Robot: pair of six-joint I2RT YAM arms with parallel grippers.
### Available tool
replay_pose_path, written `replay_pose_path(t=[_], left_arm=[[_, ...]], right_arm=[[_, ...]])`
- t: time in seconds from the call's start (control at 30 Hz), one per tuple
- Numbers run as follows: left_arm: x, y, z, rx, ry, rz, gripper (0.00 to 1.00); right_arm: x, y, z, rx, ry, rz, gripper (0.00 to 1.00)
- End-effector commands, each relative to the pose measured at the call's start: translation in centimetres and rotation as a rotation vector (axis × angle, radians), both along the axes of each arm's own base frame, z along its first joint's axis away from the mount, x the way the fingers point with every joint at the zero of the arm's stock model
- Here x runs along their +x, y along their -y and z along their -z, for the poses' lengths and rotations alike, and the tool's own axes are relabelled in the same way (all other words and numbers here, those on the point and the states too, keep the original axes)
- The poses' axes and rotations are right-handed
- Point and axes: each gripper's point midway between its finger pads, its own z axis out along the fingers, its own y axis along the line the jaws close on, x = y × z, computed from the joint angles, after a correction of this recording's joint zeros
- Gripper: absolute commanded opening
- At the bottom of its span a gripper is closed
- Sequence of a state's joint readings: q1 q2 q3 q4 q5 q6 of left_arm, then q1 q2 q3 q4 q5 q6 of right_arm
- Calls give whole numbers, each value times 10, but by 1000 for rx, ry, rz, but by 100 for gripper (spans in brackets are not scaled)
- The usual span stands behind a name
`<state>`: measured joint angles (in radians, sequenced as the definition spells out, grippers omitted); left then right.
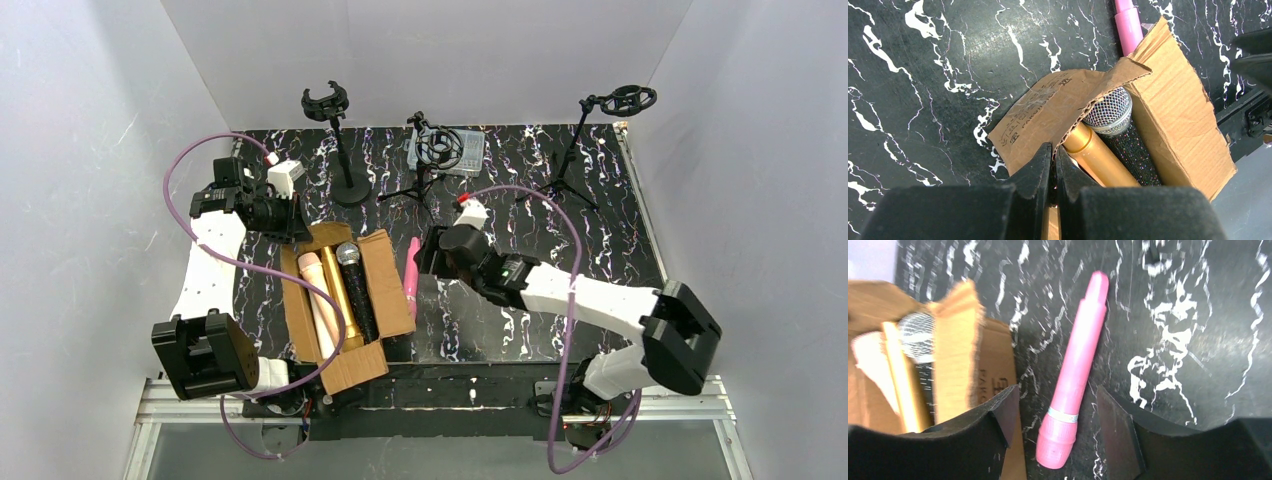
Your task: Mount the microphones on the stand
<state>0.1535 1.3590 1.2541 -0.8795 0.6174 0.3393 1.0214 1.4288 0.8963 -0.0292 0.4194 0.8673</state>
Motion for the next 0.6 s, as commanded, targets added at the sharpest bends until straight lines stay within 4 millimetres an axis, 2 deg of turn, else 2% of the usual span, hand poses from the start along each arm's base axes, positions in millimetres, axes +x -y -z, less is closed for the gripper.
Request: replay_pose_path(t=[0.0, 0.1, 0.23, 0.3, 0.4, 0.57], left_arm=[[-15, 16, -24, -71, 29, 32, 0], [-17, 17, -28, -71, 33, 30, 0], [-21, 15, -34, -64, 21, 14, 0], [-24, 15, -39, -61, 26, 9, 0], [-29, 17, -48, -67, 42, 6, 0], [-35, 19, -56, -71, 66, 3, 0]], right_arm=[[9, 6, -72, -11, 150, -16, 66], [-5, -15, -105, -14, 215, -89, 66], [-43, -69, -131, -34, 277, -269, 66], [-69, -101, -131, -50, 270, -387, 66], [-93, -140, -111, -90, 223, -518, 66], [-106, -160, -75, -140, 161, -584, 66]])
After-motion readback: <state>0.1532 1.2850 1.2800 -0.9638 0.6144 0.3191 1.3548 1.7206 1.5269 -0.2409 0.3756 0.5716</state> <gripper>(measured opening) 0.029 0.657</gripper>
